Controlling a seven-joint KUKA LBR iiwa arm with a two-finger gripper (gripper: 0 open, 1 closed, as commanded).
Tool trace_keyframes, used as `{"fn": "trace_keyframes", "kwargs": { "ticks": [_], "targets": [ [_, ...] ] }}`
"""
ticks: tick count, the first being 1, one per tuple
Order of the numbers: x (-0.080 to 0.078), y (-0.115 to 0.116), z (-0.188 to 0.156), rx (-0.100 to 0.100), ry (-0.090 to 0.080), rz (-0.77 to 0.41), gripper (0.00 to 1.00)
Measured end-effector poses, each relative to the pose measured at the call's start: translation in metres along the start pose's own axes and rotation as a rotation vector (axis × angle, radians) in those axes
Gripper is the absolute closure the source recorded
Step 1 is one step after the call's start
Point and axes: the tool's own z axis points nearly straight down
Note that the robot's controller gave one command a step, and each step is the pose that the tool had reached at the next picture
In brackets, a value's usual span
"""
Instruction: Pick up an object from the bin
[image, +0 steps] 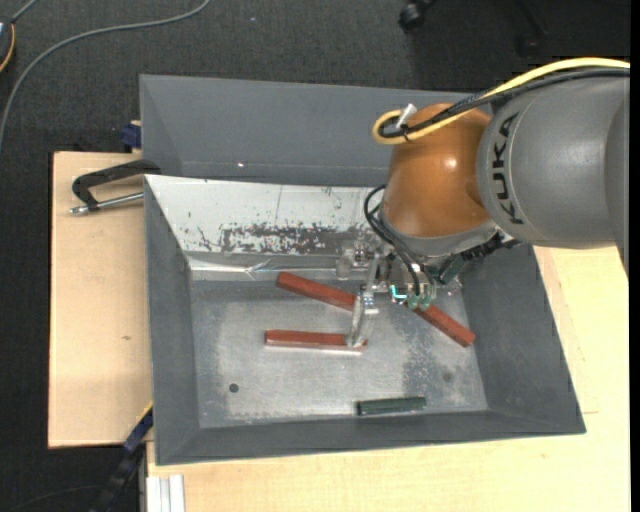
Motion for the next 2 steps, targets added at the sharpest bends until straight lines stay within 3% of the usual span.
{"fn": "trace_keyframes", "kwargs": {
  "ticks": [1,2],
  "targets": [
    [0.0169,0.0580,0.0788,-0.002,0.001,-0.070,0.00],
    [0.0138,0.0544,0.0740,0.000,-0.007,-0.063,1.00]
  ]
}}
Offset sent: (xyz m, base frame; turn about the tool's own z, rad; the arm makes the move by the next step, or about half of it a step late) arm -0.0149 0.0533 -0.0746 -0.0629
